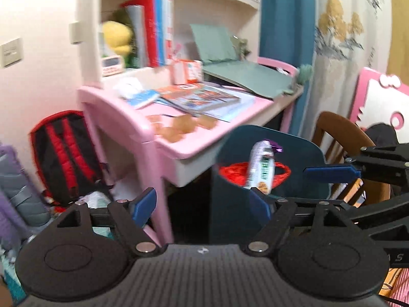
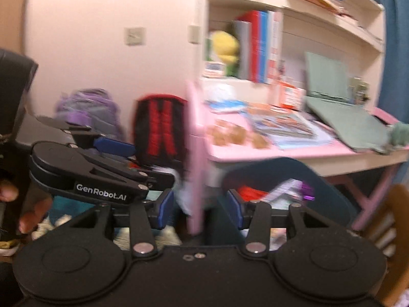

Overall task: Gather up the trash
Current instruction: 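Move both tools back down to the floor under the bed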

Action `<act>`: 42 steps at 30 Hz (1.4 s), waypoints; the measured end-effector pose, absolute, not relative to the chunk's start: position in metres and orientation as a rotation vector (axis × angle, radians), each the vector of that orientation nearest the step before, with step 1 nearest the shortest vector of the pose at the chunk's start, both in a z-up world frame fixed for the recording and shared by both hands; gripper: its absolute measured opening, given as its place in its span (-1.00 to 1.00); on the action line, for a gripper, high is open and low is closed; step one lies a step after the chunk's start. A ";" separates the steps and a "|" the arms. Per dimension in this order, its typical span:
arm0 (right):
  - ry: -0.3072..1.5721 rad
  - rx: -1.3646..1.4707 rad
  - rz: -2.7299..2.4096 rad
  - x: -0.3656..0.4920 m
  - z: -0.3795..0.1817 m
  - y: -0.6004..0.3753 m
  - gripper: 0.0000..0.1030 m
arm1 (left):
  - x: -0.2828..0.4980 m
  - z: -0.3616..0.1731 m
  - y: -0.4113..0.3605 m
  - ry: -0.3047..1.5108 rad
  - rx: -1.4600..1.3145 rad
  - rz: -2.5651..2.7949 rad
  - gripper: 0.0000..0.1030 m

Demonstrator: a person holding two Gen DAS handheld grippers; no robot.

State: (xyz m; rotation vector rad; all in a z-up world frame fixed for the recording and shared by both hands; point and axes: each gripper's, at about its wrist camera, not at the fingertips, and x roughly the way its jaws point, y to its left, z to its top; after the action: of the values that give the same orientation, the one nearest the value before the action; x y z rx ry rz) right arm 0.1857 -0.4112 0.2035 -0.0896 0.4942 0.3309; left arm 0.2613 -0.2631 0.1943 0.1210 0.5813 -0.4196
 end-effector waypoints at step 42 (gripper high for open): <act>0.899 -0.483 1.294 0.204 -0.078 0.117 -0.07 | 0.118 -0.116 0.307 0.756 -0.362 0.462 0.98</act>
State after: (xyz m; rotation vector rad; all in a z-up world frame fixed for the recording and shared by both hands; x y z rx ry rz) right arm 0.2037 0.1166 -0.0781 -0.4828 0.8994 1.2944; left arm 0.1176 0.3073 -0.1163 -0.3622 0.7564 0.4622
